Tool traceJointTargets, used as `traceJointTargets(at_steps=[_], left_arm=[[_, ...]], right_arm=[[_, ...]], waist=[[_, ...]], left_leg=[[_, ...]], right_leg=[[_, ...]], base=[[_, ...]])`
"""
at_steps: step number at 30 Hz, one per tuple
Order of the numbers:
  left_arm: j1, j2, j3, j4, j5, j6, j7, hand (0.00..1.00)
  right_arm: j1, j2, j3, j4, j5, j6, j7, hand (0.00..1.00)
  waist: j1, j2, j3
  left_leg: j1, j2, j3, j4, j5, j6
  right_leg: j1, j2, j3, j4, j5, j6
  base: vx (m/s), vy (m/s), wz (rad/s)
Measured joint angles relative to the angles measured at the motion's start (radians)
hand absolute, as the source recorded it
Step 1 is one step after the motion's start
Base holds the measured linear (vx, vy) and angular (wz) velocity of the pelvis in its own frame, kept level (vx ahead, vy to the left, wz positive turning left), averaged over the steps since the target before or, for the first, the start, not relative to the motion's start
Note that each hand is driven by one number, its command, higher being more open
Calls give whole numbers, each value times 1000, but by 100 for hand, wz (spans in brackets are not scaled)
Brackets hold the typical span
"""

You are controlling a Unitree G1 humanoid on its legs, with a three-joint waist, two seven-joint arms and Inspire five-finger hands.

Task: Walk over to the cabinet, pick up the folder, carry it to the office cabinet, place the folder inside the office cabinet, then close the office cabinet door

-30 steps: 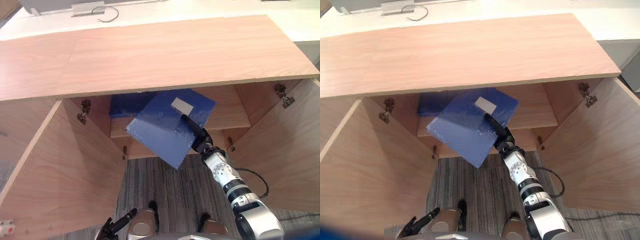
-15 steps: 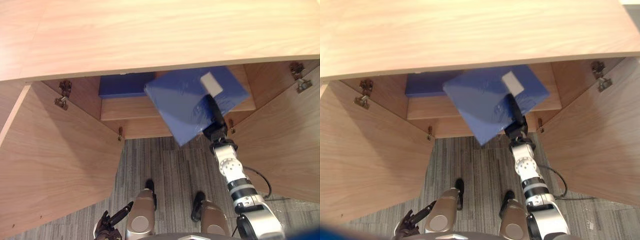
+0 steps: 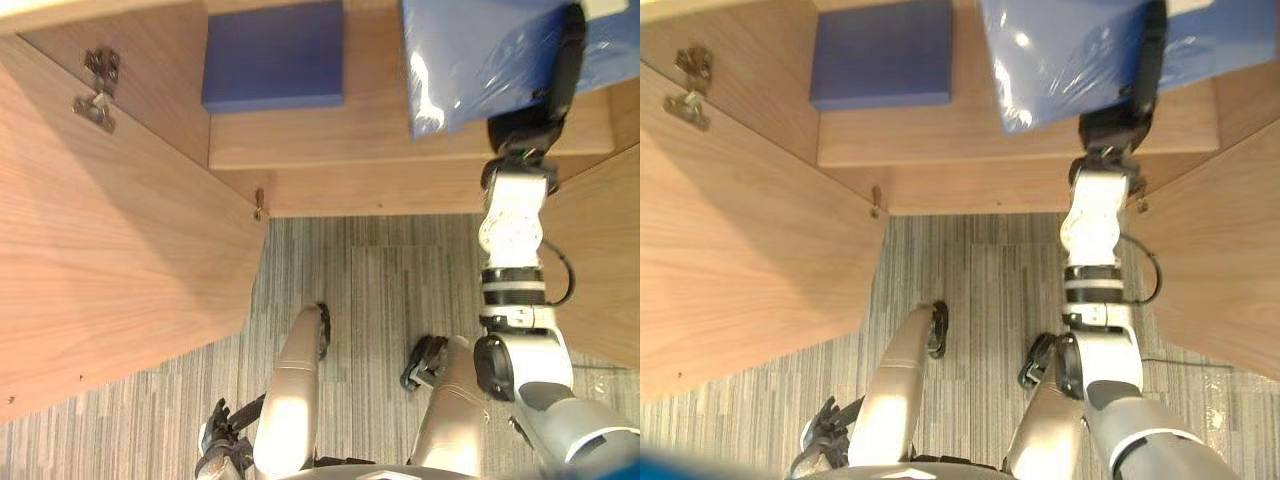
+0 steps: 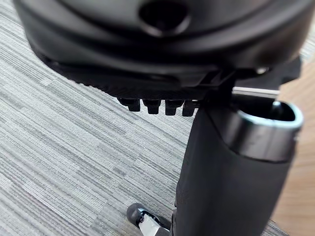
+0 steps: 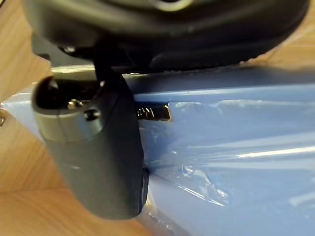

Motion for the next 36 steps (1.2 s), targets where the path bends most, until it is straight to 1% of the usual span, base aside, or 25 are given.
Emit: traceJointTargets(at_steps=[1, 5, 7, 10, 12, 14, 16, 17, 18, 20, 23, 25, 26, 27, 28, 29, 32, 34, 36], left_arm=[[-4, 0, -2, -2, 0, -2, 3, 100], [-10, 10, -42, -21, -10, -2, 11, 100], [-11, 20, -78, -41, -18, -2, 21, 100], [-11, 31, -125, -69, -32, -3, 33, 100], [-11, 32, -164, -99, -42, -2, 42, 100], [-12, 37, -198, -129, -51, -2, 52, 100], [-9, 50, -226, -147, -57, 3, 64, 100], [-8, 60, -246, -159, -57, 11, 72, 100], [-5, 66, -256, -169, -57, 17, 75, 100], [1, 74, -265, -189, -57, 30, 75, 100], [29, 87, -275, -247, -59, 29, 75, 100], [50, 99, -289, -291, -79, 30, 65, 100], [53, 105, -299, -303, -86, 31, 62, 100], [56, 106, -304, -311, -88, 31, 59, 100], [62, 107, -310, -330, -98, 31, 53, 100], [67, 107, -311, -341, -99, 31, 52, 100], [79, 109, -313, -371, -117, 31, 42, 100], [79, 110, -306, -352, -119, 24, 34, 100], [78, 101, -284, -299, -99, 21, 30, 100]], right_arm=[[-19, -9, -12, 17, 10, -5, -8, 0], [-62, -22, -52, 96, 16, -8, -41, 0], [-73, -52, -69, 137, 17, -8, -59, 0], [-120, -99, -70, 240, 29, -6, -103, 0], [-170, -141, -68, 309, 58, 1, -136, 0], [-206, -169, -59, 340, 69, 4, -157, 0], [-233, -190, -56, 345, 99, 4, -175, 0], [-250, -212, -56, 349, 103, 3, -189, 0], [-252, -230, -43, 351, 111, -6, -221, 0], [-255, -256, -39, 354, 142, -22, -238, 0], [-262, -308, -39, 354, 166, -38, -263, 0], [-265, -338, -43, 354, 173, -48, -275, 0], [-267, -352, -43, 355, 173, -49, -279, 100], [-278, -362, -42, 355, 173, -49, -279, 100], [-330, -376, -37, 355, 173, -49, -278, 100], [-349, -385, -30, 355, 173, -49, -278, 100], [-426, -422, -5, 354, 172, -52, -265, 100], [-453, -435, 14, 348, 172, -53, -253, 100], [-462, -453, 31, 345, 172, -53, -236, 100]], waist=[[0, 0, 1], [11, 8, 6], [15, 12, 8], [18, 19, 10], [26, 31, 16], [32, 39, 20], [35, 42, 21], [36, 46, 23], [36, 45, 24], [38, 47, 24], [36, 55, 26], [37, 56, 27], [38, 57, 27], [41, 62, 29], [41, 72, 30], [42, 73, 31], [50, 75, 31], [51, 75, 31], [50, 75, 31]], left_leg=[[-28, -7, -2, 32, -8, 1], [-95, -12, -8, 102, -23, -4], [-129, -26, -11, 120, -21, -2], [-181, -32, -15, 140, -12, 2], [-209, -35, -19, 150, -8, 2], [-224, -42, -22, 150, -3, 2], [-238, -52, -27, 147, 4, -1], [-247, -63, -35, 141, 10, -2], [-249, -70, -41, 136, 16, -2], [-251, -87, -41, 125, 27, -1], [-272, -112, -59, 109, 51, -2], [-286, -125, -69, 101, 62, -11], [-287, -130, -71, 98, 67, -12], [-288, -131, -71, 98, 69, -10], [-294, -131, -71, 98, 75, -6], [-297, -132, -71, 97, 78, -4], [-298, -133, -73, 81, 88, -9], [-295, -134, -74, 70, 90, -11], [-282, -140, -78, 50, 96, -16]], right_leg=[[-28, -14, 6, 37, -15, 0], [-94, -32, 19, 113, -40, -3], [-127, -50, 23, 142, -46, -6], [-176, -58, 26, 165, -46, -8], [-200, -61, 26, 176, -46, -8], [-213, -68, 24, 181, -46, -9], [-224, -77, 17, 184, -47, -10], [-225, -87, 6, 186, -48, -12], [-223, -93, 0, 186, -48, -12], [-223, -110, -4, 187, -49, -13], [-225, -134, -26, 189, -50, -13], [-229, -145, -42, 193, -50, -13], [-229, -152, -44, 196, -50, -14], [-229, -153, -44, 198, -50, -14], [-235, -154, -44, 200, -50, -15], [-238, -154, -44, 200, -49, -15], [-241, -155, -49, 194, -49, -16], [-239, -155, -51, 190, -49, -16], [-225, -158, -60, 177, -50, -16]], base=[[-103, 25, 14], [-77, 25, 7], [-51, 21, 16], [-20, 16, 8], [18, 13, 7], [35, 1, 11], [53, -9, 21], [45, -14, 29], [41, -13, 29], [29, -10, 24], [11, -19, 34], [16, -24, 28], [36, -35, 20], [49, -37, 11], [48, -33, 3], [62, -38, 4], [82, -50, 6], [120, -61, 6], [131, -52, 10]])
